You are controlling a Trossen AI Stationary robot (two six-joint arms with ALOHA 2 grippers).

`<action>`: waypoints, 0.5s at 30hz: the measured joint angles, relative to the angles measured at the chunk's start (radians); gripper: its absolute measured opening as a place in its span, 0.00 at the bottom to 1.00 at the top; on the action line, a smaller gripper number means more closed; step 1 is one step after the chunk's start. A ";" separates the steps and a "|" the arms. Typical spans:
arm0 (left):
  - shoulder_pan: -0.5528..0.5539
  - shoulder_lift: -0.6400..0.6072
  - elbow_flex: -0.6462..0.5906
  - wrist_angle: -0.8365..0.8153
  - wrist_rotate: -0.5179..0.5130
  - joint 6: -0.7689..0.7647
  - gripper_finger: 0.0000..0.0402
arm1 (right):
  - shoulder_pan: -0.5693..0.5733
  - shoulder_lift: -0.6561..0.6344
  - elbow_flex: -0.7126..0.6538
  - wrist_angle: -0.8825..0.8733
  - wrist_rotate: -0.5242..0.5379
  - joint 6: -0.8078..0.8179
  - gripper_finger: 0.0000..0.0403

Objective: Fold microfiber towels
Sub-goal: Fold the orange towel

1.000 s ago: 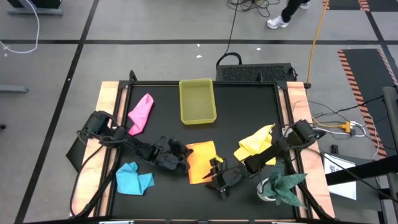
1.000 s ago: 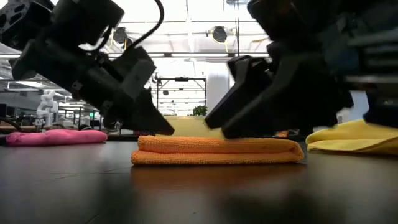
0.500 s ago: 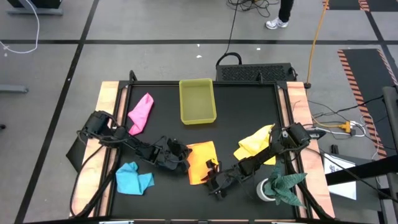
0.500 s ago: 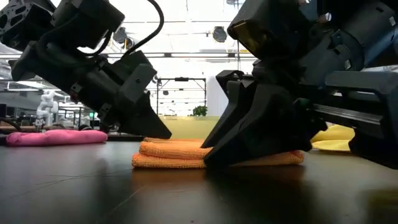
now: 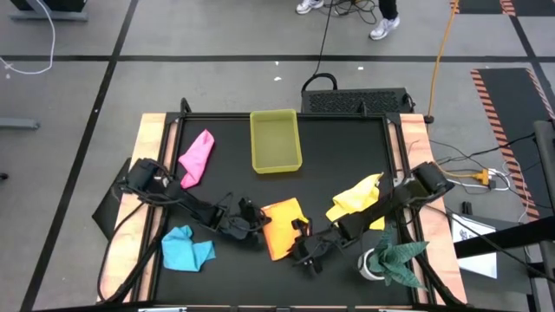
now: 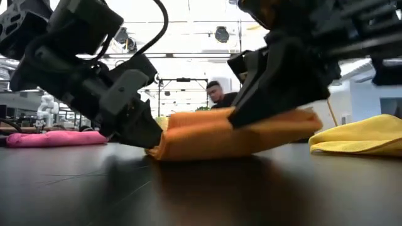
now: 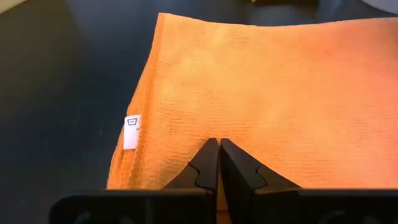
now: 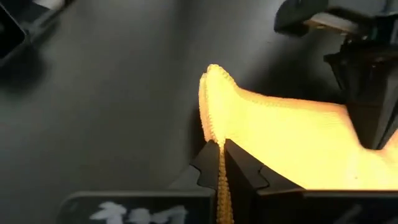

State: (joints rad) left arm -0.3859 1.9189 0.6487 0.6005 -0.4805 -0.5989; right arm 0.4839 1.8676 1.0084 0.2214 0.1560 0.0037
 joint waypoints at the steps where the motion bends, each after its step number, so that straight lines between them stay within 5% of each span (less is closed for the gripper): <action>1: 0.000 0.018 0.000 0.022 0.001 -0.007 0.05 | 0.000 -0.009 0.000 -0.002 -0.020 0.010 0.01; 9: -0.012 0.005 -0.003 0.109 0.158 0.083 0.05 | -0.029 -0.084 0.000 -0.020 -0.125 0.084 0.01; 15: -0.039 -0.016 -0.004 0.098 0.102 0.127 0.05 | -0.096 -0.109 0.000 -0.029 -0.188 0.127 0.01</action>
State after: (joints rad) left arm -0.4250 1.9030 0.6449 0.6987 -0.3782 -0.4722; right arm 0.3880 1.7583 1.0088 0.1923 -0.0315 0.1310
